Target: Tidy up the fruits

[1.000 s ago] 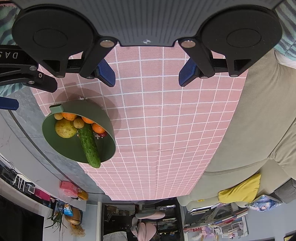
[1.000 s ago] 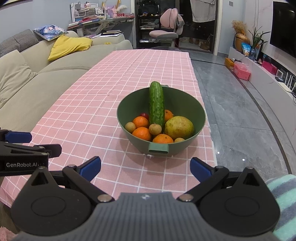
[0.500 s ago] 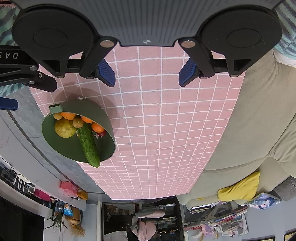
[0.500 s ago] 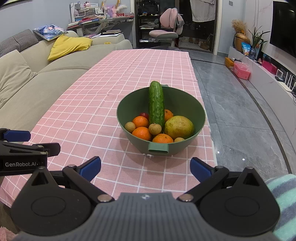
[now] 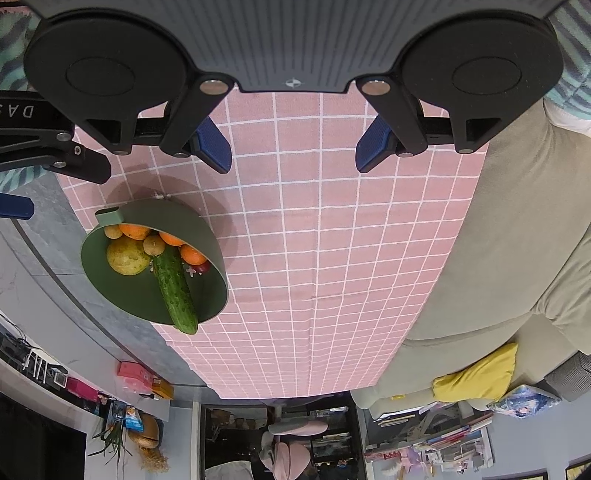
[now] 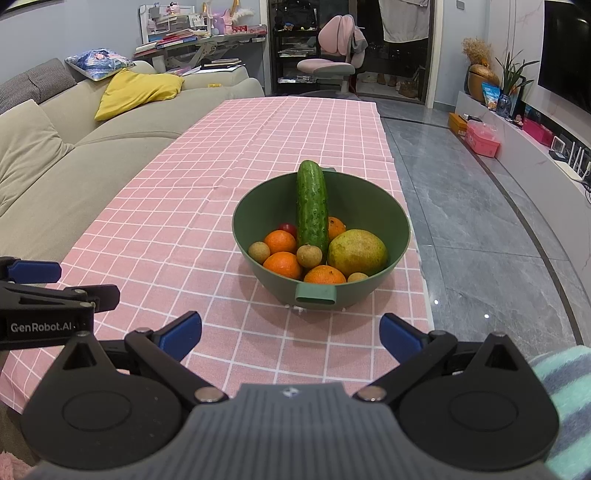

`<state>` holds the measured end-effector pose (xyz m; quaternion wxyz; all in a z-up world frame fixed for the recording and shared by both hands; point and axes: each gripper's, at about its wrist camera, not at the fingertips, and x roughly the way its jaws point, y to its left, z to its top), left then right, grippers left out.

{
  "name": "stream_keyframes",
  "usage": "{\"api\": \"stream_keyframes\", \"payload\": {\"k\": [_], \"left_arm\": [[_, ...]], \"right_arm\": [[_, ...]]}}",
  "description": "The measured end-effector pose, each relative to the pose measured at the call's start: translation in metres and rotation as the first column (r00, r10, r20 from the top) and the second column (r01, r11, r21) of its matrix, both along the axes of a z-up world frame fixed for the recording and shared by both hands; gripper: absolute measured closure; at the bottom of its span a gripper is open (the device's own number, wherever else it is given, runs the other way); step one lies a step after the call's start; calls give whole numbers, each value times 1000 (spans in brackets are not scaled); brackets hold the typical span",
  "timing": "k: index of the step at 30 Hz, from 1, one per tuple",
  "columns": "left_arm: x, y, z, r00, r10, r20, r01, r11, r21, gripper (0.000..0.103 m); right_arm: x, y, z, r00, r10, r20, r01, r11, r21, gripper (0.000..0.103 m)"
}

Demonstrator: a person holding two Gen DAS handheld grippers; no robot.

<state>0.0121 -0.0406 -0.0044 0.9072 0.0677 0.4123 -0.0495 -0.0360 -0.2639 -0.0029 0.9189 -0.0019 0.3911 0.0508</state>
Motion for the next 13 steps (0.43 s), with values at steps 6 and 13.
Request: {"api": "stream_keyframes", "payload": {"k": [6,13], "left_arm": [[1,0,0,1000,-2,2,2,1000,3,13],[1,2,2,1000,0,11,0,1000,0,14]], "right_arm": [[0,0,-1,1000,-1,0,1,1000,2,4],[0,0,-1,1000,0,-1,0,1000,1,4]]}}
